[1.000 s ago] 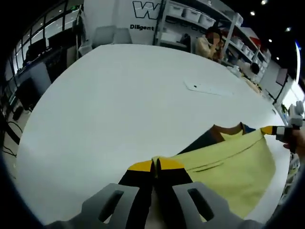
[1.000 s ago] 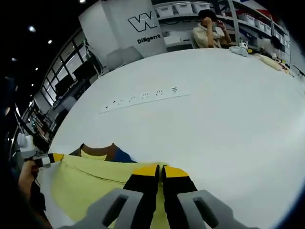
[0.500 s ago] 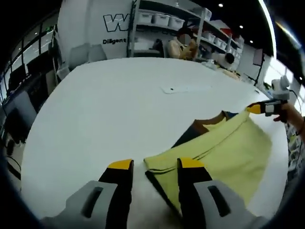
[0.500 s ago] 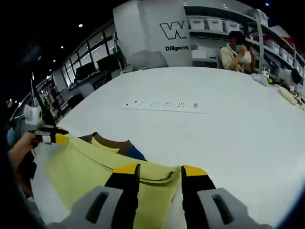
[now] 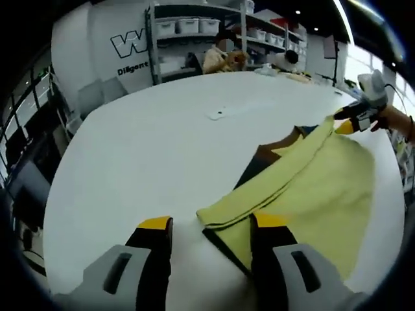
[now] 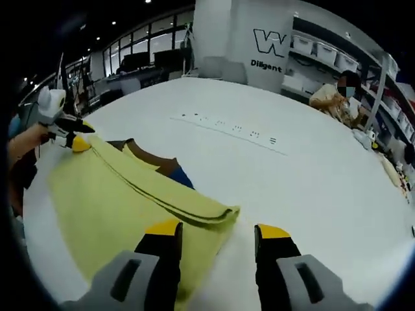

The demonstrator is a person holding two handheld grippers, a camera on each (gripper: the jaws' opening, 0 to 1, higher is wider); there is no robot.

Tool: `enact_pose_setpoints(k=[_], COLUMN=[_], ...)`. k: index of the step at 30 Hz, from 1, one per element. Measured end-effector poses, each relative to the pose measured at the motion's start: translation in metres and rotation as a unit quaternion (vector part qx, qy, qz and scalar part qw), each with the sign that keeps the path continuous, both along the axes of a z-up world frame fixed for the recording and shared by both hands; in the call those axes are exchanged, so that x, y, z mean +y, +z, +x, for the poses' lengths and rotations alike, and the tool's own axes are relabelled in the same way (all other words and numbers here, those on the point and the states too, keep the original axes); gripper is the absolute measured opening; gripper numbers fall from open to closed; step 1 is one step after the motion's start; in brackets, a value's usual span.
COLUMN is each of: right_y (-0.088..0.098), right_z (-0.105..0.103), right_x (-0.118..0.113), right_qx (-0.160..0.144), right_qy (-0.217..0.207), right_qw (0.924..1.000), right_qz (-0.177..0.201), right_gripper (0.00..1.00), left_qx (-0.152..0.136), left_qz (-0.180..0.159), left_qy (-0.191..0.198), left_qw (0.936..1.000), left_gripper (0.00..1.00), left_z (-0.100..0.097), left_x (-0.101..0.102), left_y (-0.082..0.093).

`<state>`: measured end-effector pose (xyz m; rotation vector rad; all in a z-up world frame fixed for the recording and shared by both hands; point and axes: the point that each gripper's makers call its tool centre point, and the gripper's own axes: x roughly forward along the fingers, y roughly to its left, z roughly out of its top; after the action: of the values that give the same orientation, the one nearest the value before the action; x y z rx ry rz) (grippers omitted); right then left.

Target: Fold the garment on the visible template until the final outline fits inside the template.

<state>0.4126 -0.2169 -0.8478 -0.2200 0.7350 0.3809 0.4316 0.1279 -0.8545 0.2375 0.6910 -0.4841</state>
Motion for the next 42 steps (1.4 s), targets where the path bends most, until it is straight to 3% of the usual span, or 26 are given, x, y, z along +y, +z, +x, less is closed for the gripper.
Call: enact_pose_setpoints(k=[5,8,11,13,17,27,34,39,42], right_y=[-0.007,-0.006,-0.002,-0.001,0.003,0.017,0.029,0.038,0.041], right_z=[0.012,0.020,0.030,0.033,0.036,0.018,-0.007,-0.027,-0.040], right_x=[-0.004,-0.001,-0.006,-0.008,-0.011,0.000,0.018,0.030,0.035], right_qx=[0.003,0.002,-0.007,-0.009,-0.012,-0.008,0.000,-0.005,-0.006], right_qy=[-0.018,-0.051,-0.082,-0.084,-0.100,-0.110,-0.097,-0.079,-0.068], right_qw=[0.9998,0.9973,0.9939,0.9936,0.9914,0.9837,0.9796,0.9808,0.9825], right_qz=[0.007,0.053,0.073,0.075,0.084,0.142,0.176,0.178,0.173], right_gripper=[0.40,0.40,0.39,0.39,0.38,0.42,0.57,0.62,0.63], left_qx=[-0.001,0.003,-0.006,-0.011,-0.018,-0.004,0.000,-0.010,-0.015], left_qz=[-0.018,-0.034,-0.031,-0.034,-0.032,-0.047,-0.086,-0.105,-0.097], left_qy=[0.032,0.059,0.064,0.083,0.080,0.081,0.078,0.059,0.040], left_qw=[0.9993,0.9977,0.9975,0.9960,0.9961,0.9956,0.9933,0.9927,0.9943], left_gripper=[0.45,0.46,0.45,0.45,0.45,0.49,0.63,0.68,0.68], left_z=[0.011,0.018,0.022,0.026,0.025,0.007,-0.011,-0.030,-0.043], left_x=[0.003,0.007,0.006,0.008,0.006,0.002,-0.011,-0.019,-0.022], left_y=[-0.002,-0.004,-0.001,0.003,0.010,0.022,0.038,0.053,0.057])
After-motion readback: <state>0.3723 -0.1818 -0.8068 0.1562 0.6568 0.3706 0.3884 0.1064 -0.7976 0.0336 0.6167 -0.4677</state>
